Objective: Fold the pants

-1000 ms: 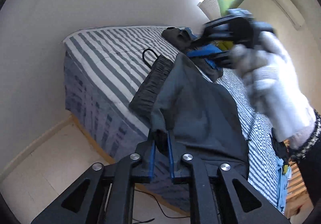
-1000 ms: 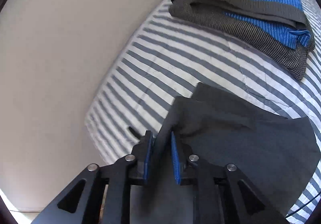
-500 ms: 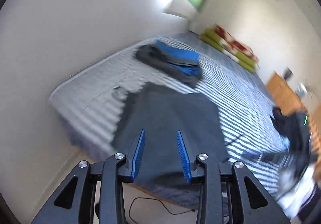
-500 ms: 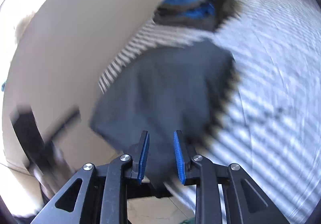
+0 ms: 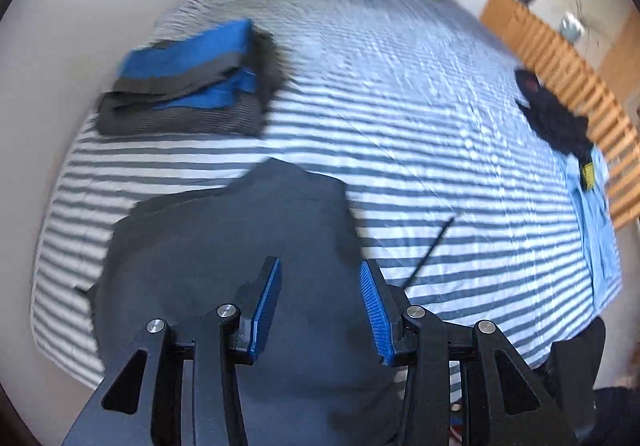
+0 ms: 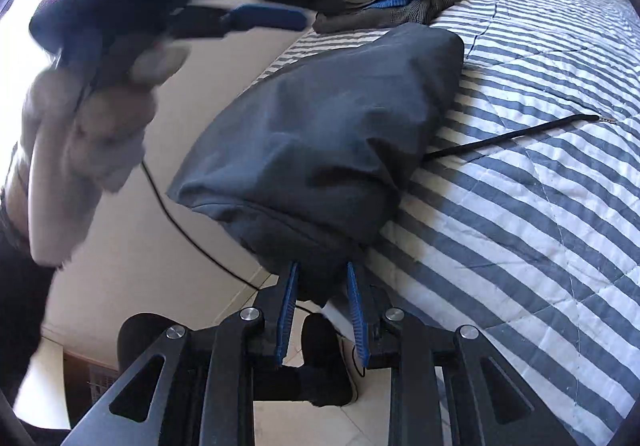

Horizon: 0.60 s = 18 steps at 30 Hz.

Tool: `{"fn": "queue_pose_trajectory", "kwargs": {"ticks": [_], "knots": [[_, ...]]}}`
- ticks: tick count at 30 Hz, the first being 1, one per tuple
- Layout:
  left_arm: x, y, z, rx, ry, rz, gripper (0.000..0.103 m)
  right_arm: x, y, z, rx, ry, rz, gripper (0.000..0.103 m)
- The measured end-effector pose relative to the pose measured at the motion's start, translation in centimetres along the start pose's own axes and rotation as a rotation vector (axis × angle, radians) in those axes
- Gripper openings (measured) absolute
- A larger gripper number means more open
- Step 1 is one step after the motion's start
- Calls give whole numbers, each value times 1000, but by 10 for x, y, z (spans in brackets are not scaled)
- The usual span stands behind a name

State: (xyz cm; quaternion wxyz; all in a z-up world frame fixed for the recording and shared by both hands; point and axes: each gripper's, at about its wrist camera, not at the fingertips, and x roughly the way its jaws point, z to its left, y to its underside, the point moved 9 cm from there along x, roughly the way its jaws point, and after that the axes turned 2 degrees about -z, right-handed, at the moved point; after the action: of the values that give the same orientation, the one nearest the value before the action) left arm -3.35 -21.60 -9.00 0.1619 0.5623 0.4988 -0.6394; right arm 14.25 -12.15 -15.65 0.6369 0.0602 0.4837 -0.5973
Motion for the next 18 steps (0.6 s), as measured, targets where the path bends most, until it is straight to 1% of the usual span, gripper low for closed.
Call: {"fn": "queue_pose_trajectory", "kwargs": {"ticks": [3,4,6,7,10,12,14,16,18], "knots": [[24,-4,-18,65,1,70,44,1,-3,-3,-24,5,-16,23],[32,-6,-20,82,-21,85,44,2,-2,-2,-29,3,-17,23],[40,-9,-24,101,-29,114,44,1,-2,-3,-35,-15,-19,25],[43,-11,-25,97,-23,123,44,0,-2,-5,-31,-33,-21,28],[47,-15,-20,69,-19,148,44,1,-2,-11,8,-71,-37,28],[56,-22,-19,59,-24,175,44,4,-2,-8,6,-89,-36,27],[65,-28,-18,71,-51,184,46,3,2,-2,-20,-82,-46,25],[74,-35,-18,86,-86,195,53,3,3,1,-39,-71,-53,19],[88,-37,-20,109,-121,223,53,-1,4,3,-48,-70,-69,14]]}}
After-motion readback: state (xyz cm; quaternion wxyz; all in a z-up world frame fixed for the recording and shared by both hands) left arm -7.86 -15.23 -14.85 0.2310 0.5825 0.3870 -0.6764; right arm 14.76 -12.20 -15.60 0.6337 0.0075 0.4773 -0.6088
